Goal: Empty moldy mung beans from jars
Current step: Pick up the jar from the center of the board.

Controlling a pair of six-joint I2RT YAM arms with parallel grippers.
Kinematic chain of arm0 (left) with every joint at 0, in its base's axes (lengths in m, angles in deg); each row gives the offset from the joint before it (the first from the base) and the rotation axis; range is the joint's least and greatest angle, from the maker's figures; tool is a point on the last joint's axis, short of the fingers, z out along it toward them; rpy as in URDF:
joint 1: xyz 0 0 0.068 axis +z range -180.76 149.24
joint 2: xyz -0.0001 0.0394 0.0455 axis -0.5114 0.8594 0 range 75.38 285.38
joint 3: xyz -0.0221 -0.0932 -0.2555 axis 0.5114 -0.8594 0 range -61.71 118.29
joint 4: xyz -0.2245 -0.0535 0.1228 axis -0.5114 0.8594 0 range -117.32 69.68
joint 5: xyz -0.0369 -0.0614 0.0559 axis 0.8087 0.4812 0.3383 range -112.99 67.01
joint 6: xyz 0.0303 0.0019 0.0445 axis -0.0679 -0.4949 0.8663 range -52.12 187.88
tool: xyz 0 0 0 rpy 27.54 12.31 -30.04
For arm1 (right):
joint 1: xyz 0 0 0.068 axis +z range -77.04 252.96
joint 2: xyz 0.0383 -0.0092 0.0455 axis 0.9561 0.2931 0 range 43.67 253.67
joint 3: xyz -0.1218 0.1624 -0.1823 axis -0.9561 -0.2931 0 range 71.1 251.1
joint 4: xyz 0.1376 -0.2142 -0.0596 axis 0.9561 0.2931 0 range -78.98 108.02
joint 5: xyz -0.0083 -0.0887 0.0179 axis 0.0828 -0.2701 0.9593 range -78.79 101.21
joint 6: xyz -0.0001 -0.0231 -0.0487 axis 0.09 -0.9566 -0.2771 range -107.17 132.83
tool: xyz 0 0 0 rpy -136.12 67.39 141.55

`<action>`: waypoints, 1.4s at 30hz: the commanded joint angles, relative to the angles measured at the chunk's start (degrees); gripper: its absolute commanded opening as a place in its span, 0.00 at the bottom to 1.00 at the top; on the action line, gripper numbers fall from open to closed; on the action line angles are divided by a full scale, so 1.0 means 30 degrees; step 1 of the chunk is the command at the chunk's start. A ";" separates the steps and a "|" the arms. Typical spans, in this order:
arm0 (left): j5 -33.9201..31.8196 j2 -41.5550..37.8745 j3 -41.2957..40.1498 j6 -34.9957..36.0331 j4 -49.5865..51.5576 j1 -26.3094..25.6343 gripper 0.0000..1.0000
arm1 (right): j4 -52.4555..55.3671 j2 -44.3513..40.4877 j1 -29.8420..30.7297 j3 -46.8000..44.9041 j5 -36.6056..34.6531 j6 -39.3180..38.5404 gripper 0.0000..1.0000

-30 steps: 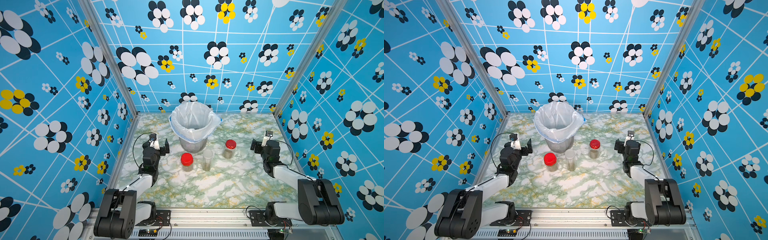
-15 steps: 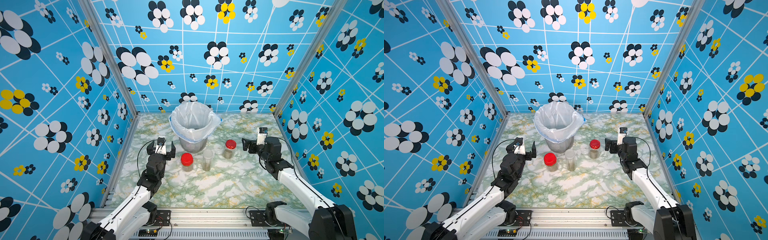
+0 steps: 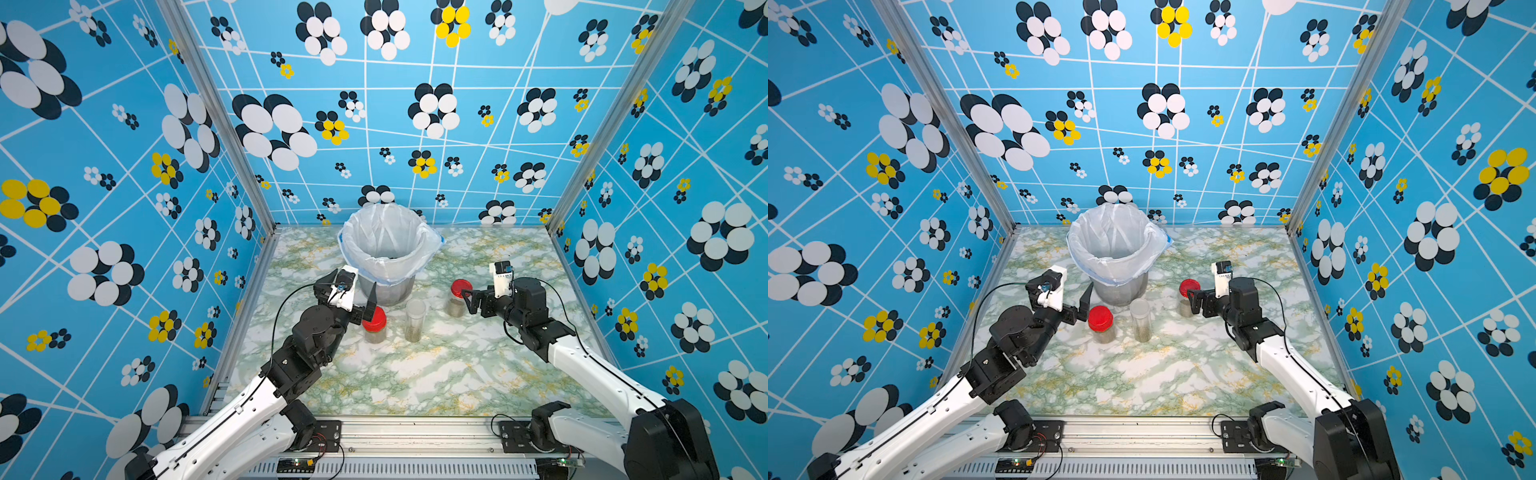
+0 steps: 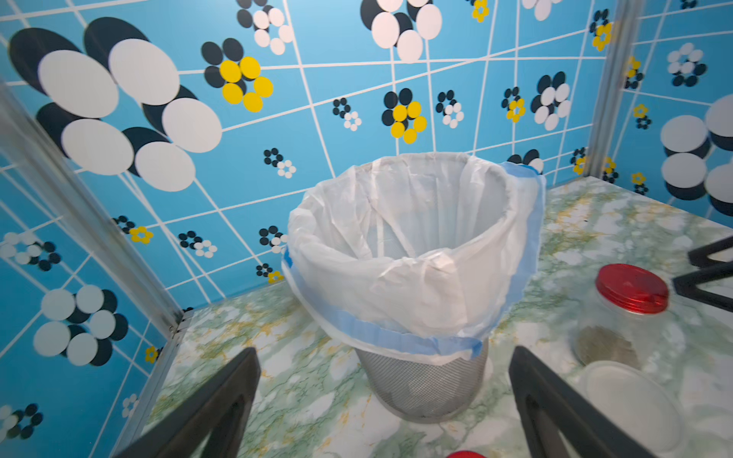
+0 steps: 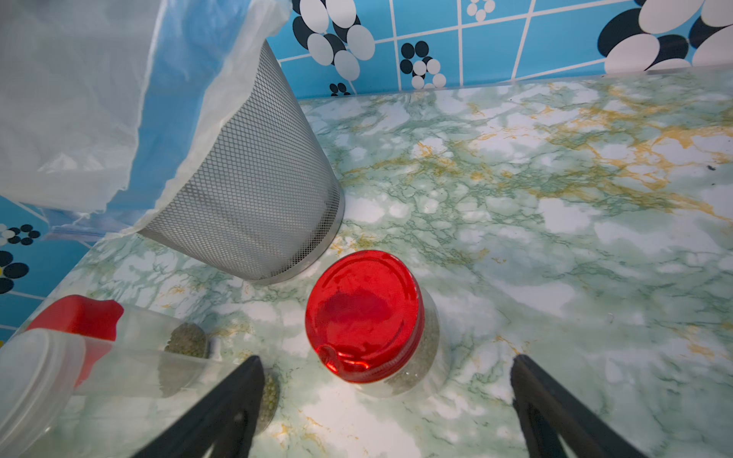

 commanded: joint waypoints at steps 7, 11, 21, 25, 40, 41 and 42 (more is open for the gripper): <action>0.5945 0.2243 0.2959 -0.2303 0.3755 -0.2225 0.99 | -0.0972 0.0904 0.0400 -0.0454 0.0197 0.0342 0.99; 0.5406 0.2859 0.3209 -0.2761 0.3199 -0.3161 0.99 | -0.1609 0.2028 0.0426 -0.0396 -0.0278 0.0498 0.99; 0.5343 0.3729 0.3385 -0.3276 0.2499 -0.3498 1.00 | -0.2702 0.4545 0.0826 0.0486 -0.0953 0.0077 0.99; 0.5467 0.3914 0.3108 -0.3373 0.2067 -0.3513 1.00 | -0.3450 0.5382 0.0796 0.0643 -0.0882 0.0319 0.99; 0.5120 0.4021 0.2401 -0.3051 0.1586 -0.3508 0.99 | -0.5127 0.7237 0.1102 0.1367 -0.1099 -0.0135 0.99; 0.5200 0.4064 0.2418 -0.3008 0.1572 -0.3506 0.99 | -0.5167 0.7379 0.1110 0.1430 -0.1178 -0.0183 0.99; 0.5219 0.4054 0.2404 -0.2986 0.1588 -0.3501 0.99 | -0.5176 0.7569 0.1156 0.1504 -0.1264 -0.0177 0.99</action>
